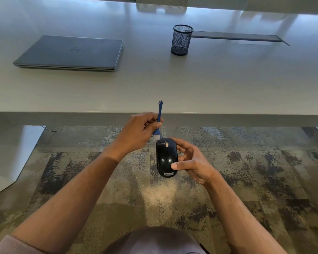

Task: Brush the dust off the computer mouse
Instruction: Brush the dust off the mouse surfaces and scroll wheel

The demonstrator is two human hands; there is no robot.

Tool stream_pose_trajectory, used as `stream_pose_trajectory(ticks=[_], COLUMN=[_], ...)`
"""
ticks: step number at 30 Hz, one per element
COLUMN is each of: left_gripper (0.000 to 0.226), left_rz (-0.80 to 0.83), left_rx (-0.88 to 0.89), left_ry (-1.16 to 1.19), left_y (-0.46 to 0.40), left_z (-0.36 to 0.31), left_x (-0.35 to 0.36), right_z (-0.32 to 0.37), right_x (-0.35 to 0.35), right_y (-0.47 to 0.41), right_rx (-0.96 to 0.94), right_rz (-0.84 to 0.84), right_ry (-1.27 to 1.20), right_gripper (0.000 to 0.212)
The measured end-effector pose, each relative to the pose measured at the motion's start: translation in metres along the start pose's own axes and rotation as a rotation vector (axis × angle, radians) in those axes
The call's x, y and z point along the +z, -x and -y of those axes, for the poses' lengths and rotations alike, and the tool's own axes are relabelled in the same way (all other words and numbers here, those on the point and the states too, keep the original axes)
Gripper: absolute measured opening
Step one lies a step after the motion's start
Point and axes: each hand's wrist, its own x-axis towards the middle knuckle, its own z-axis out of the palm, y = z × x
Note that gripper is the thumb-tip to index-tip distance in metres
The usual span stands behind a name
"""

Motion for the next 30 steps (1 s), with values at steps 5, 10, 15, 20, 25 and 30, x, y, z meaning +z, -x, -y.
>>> stream_pose_trajectory(ticks=[5,10,15,20,25,30], left_gripper=[0.019,0.020,0.019,0.017,0.019,0.020], left_rz=[-0.025,-0.005,-0.005,-0.092,0.036,0.096], left_rx=[0.026,0.048,0.025,0.032,0.073,0.073], left_ry=[0.081,0.012,0.011,0.140,0.038,-0.047], left_y=[-0.002,0.000,0.002,0.000,0.002,0.003], left_z=[-0.011,-0.007,0.001,-0.010,-0.010,0.000], left_x=[0.009,0.013,0.007,0.008,0.014,0.008], right_z=[0.001,0.001,-0.001,0.000,0.001,-0.002], right_x=[0.004,0.002,-0.004,-0.001,0.002,-0.004], right_y=[-0.003,-0.002,0.002,0.000,0.000,0.004], right_rx=[0.002,-0.015,-0.013,-0.011,-0.019,-0.013], right_rz=[0.010,0.011,-0.007,0.004,0.011,-0.006], right_ry=[-0.023,-0.028,-0.016,-0.001,-0.016,-0.009], right_gripper=[0.084,0.085,0.086,0.084,0.080,0.080])
